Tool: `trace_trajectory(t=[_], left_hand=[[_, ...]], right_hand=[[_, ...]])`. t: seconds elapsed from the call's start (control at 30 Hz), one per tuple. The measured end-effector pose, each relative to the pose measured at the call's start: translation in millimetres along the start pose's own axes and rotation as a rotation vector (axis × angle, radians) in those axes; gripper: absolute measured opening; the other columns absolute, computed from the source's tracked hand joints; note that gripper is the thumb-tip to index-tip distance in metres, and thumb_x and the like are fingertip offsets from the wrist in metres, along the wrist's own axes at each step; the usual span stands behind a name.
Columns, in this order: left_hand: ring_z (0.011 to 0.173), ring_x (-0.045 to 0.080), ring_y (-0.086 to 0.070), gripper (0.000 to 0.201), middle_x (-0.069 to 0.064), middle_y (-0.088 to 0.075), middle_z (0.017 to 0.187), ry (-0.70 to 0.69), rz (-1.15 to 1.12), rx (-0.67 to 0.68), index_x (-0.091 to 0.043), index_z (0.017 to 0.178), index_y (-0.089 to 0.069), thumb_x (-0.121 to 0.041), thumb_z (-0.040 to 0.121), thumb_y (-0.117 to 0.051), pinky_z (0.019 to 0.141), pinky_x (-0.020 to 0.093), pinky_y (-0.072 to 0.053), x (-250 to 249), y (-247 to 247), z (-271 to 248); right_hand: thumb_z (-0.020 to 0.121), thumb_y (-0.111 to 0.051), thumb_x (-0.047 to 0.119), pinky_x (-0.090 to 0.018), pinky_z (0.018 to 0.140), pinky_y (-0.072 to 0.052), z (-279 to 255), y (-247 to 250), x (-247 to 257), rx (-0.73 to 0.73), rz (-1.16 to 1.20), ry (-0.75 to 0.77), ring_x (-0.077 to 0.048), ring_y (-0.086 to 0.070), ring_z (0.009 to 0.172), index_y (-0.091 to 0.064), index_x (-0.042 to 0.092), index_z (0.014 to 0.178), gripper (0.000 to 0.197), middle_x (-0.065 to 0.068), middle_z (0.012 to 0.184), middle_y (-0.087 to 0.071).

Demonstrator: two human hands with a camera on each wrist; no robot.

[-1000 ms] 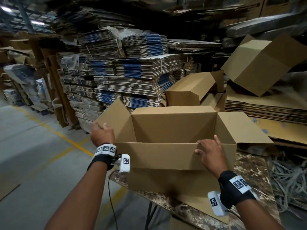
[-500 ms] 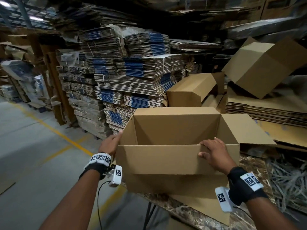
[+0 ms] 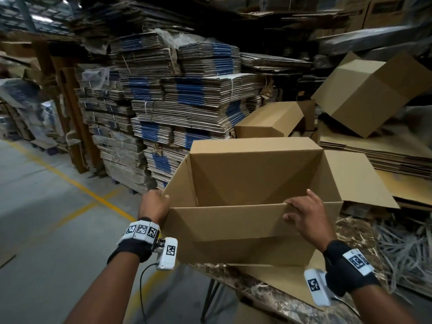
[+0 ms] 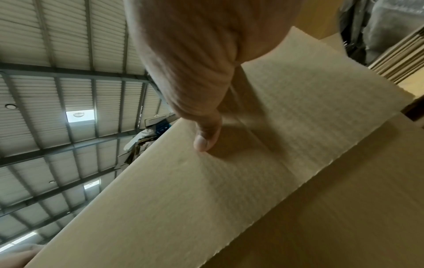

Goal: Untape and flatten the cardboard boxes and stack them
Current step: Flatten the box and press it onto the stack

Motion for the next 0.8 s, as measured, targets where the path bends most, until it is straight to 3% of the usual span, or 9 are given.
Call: trace_trajectory(t=[0.13, 0.2, 0.33, 0.47, 0.53, 0.67, 0.73, 0.8], left_hand=[[0.106, 0.046, -0.061, 0.030, 0.030, -0.068, 0.113, 0.072, -0.041, -0.195, 0.002, 0.109, -0.071, -0.022, 0.101, -0.054, 0.091, 0.046, -0.049, 16.4, 36.5, -23.1], [0.108, 0.049, -0.060, 0.030, 0.032, -0.067, 0.114, 0.134, -0.121, -0.300, 0.003, 0.111, -0.071, -0.020, 0.102, -0.053, 0.093, 0.048, -0.047, 25.8, 50.1, -39.2], [0.105, 0.051, -0.059, 0.023, 0.033, -0.067, 0.113, 0.267, -0.315, -0.464, 0.003, 0.107, -0.067, -0.016, 0.101, -0.054, 0.091, 0.049, -0.047, 48.2, 60.0, -76.5], [0.109, 0.053, -0.059, 0.023, 0.035, -0.064, 0.117, 0.365, -0.399, -0.519, 0.003, 0.116, -0.059, -0.014, 0.102, -0.053, 0.093, 0.052, -0.048, 56.0, 44.5, -112.0], [0.107, 0.054, -0.060, 0.023, 0.037, -0.064, 0.115, 0.358, -0.393, -0.532, 0.004, 0.116, -0.057, -0.013, 0.102, -0.053, 0.091, 0.054, -0.049, 52.9, 33.5, -127.0], [0.106, 0.052, -0.061, 0.021, 0.034, -0.064, 0.115, 0.365, -0.417, -0.561, -0.001, 0.119, -0.055, -0.014, 0.102, -0.052, 0.091, 0.053, -0.049, 48.9, 17.5, -147.5], [0.106, 0.052, -0.060, 0.021, 0.034, -0.064, 0.116, 0.379, -0.435, -0.568, -0.001, 0.120, -0.054, -0.014, 0.103, -0.051, 0.091, 0.053, -0.048, 46.9, 11.1, -154.4], [0.106, 0.053, -0.059, 0.022, 0.036, -0.063, 0.117, 0.380, -0.437, -0.581, 0.000, 0.121, -0.052, -0.013, 0.104, -0.050, 0.091, 0.054, -0.048, 43.5, 7.0, -158.0]], right_hand=[[0.072, -0.089, 0.017, -0.049, 0.123, -0.017, 11.8, 9.0, 27.9, -0.034, -0.054, 0.060, -0.018, -0.061, 0.110, -0.073, 0.021, 0.100, 0.033, 0.003, 0.104, -0.072], [0.074, -0.087, 0.020, -0.051, 0.124, -0.015, 15.2, 6.8, 37.6, -0.008, -0.067, 0.070, -0.014, -0.058, 0.118, -0.072, 0.025, 0.101, 0.031, 0.007, 0.109, -0.070], [0.084, -0.078, 0.015, -0.046, 0.127, -0.009, 2.9, -7.4, 37.8, 0.093, -0.010, 0.085, -0.002, -0.057, 0.108, -0.064, 0.033, 0.095, 0.025, 0.015, 0.100, -0.066], [0.080, -0.077, 0.001, -0.040, 0.126, -0.008, -24.5, -25.6, 14.9, 0.138, 0.078, 0.092, -0.005, -0.052, 0.117, -0.069, 0.025, 0.093, 0.028, 0.011, 0.109, -0.064], [0.074, -0.081, 0.000, -0.043, 0.123, -0.013, -37.6, -35.6, 7.8, 0.176, 0.068, 0.136, -0.017, -0.053, 0.126, -0.065, 0.026, 0.088, 0.033, 0.008, 0.117, -0.066], [0.068, -0.089, 0.019, -0.051, 0.117, -0.026, -51.5, -31.8, -0.4, 0.237, -0.110, 0.145, -0.028, -0.036, 0.144, -0.060, 0.030, 0.084, 0.034, -0.002, 0.147, -0.053], [0.072, -0.086, 0.032, -0.052, 0.119, -0.018, -56.1, -29.3, -8.6, 0.293, -0.160, 0.111, -0.029, -0.022, 0.150, -0.062, 0.033, 0.090, 0.031, -0.004, 0.159, -0.037], [0.075, -0.079, 0.054, -0.050, 0.120, -0.008, -58.2, -26.4, -18.6, 0.342, -0.168, 0.082, -0.028, -0.010, 0.153, -0.064, 0.040, 0.103, 0.035, -0.004, 0.167, -0.020]])
Point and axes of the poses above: each hand's wrist, its own z-axis towards the middle knuckle, its own y-axis out of the back of the hand, x = y × z, the point moved 9 cm from there along z, towards the middle knuckle
